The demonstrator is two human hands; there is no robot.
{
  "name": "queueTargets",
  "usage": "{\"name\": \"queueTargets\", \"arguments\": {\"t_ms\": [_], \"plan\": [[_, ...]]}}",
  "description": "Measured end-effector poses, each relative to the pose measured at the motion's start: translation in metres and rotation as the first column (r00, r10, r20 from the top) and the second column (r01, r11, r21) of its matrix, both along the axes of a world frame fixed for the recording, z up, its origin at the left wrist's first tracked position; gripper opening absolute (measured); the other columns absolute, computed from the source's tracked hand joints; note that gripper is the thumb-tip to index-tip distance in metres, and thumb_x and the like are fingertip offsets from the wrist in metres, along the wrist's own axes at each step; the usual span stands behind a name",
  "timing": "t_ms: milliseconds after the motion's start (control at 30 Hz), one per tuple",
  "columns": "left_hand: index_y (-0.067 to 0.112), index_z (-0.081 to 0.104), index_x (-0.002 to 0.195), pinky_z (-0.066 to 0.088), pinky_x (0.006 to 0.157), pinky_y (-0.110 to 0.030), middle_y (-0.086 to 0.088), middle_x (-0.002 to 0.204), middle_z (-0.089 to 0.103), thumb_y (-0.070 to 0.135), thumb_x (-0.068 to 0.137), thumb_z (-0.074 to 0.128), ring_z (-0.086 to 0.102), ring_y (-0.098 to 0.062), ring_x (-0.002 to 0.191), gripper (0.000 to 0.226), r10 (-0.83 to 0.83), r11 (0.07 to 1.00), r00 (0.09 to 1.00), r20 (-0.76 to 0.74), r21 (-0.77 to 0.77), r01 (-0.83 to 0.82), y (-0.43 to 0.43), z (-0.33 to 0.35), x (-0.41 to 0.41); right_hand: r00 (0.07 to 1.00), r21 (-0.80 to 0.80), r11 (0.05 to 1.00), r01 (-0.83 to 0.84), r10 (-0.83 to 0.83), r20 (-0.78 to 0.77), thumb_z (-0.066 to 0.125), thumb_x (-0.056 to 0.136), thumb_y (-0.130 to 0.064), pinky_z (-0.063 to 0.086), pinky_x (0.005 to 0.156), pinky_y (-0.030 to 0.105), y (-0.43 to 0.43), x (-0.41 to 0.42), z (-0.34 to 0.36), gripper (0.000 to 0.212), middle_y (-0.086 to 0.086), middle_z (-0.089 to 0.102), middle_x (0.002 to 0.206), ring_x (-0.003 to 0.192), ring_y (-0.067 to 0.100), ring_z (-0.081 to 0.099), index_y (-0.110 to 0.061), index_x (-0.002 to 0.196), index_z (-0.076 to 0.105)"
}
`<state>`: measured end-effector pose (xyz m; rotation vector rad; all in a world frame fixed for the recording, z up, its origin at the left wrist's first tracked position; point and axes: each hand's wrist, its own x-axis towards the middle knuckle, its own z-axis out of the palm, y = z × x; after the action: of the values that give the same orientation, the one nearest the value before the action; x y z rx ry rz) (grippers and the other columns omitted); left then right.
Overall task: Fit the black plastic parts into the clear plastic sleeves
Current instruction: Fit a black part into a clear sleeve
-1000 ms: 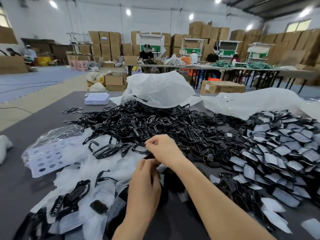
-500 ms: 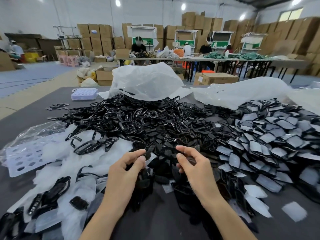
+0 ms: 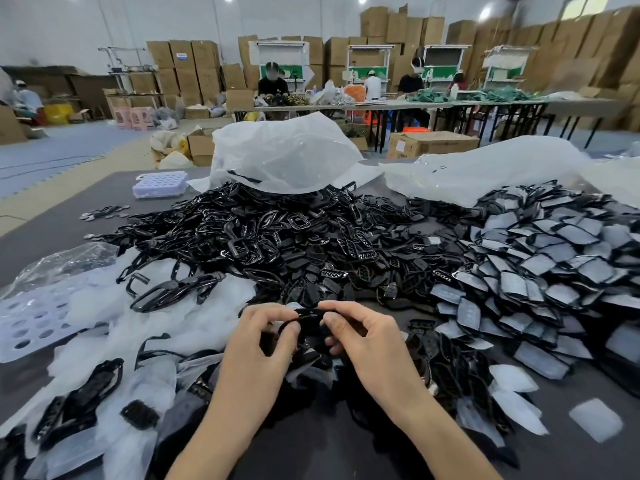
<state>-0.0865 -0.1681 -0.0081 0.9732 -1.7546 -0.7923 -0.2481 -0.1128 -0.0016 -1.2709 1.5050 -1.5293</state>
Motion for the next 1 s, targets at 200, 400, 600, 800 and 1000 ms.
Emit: {"name": "queueTargets", "arguments": {"t_ms": [200,400,600,800,1000], "plan": [[0.051,0.044,0.110,0.046,0.070,-0.015,0.023,0.094,0.057,0.031,0.095,0.048,0.059,-0.005,0.076,0.025,0.045,0.997,0.996,0.082,-0.063,-0.040,0.009,-0.009,-0.005,0.986,-0.019,0.992,0.126,-0.123,0.112,0.066,0.099,-0.021,0.057,0.068,0.020,-0.003,-0.005,-0.005,0.018,-0.002,0.077,0.079,0.071,0.012,0.073,-0.036,0.100,0.076],[0.049,0.057,0.103,0.048,0.072,-0.016,0.011,0.089,0.067,0.026,0.096,0.062,0.062,-0.011,0.077,0.025,0.020,0.998,0.995,-0.100,0.065,-0.013,0.006,-0.001,-0.004,0.992,0.017,0.995,0.097,-0.098,0.073,0.065,0.100,-0.021,0.056,0.074,0.018,-0.004,-0.002,-0.008,0.022,-0.010,0.078,0.086,0.079,0.008,0.074,-0.040,0.105,0.074],[0.037,0.067,0.084,0.052,0.086,-0.027,0.021,0.115,0.066,0.022,0.088,0.073,0.068,-0.007,0.097,0.016,0.022,0.986,0.979,-0.201,0.168,0.012,0.004,0.005,-0.002,1.000,0.026,1.000,-0.014,0.014,-0.009,0.064,0.100,-0.020,0.055,0.078,0.017,0.000,0.004,-0.002,0.025,-0.016,0.077,0.093,0.083,0.004,0.073,-0.042,0.108,0.075],[0.032,0.065,0.085,0.052,0.073,-0.026,-0.005,0.080,0.068,0.023,0.091,0.070,0.062,-0.023,0.075,0.012,-0.025,0.972,0.969,-0.245,0.220,0.080,0.002,0.004,0.001,0.995,-0.007,0.997,-0.083,0.083,0.059,0.063,0.101,-0.013,0.054,0.075,0.016,0.005,0.008,0.004,0.026,-0.011,0.078,0.091,0.080,0.006,0.072,-0.032,0.111,0.076],[0.052,0.062,0.104,0.051,0.077,-0.013,0.009,0.092,0.072,0.023,0.094,0.066,0.068,-0.008,0.083,0.031,-0.127,0.963,0.980,-0.150,0.217,0.158,0.002,0.007,0.004,0.993,-0.015,0.994,-0.105,0.106,0.057,0.063,0.101,-0.014,0.053,0.073,0.013,0.008,0.009,0.007,0.022,-0.015,0.077,0.090,0.076,0.000,0.071,-0.029,0.110,0.076]]}}
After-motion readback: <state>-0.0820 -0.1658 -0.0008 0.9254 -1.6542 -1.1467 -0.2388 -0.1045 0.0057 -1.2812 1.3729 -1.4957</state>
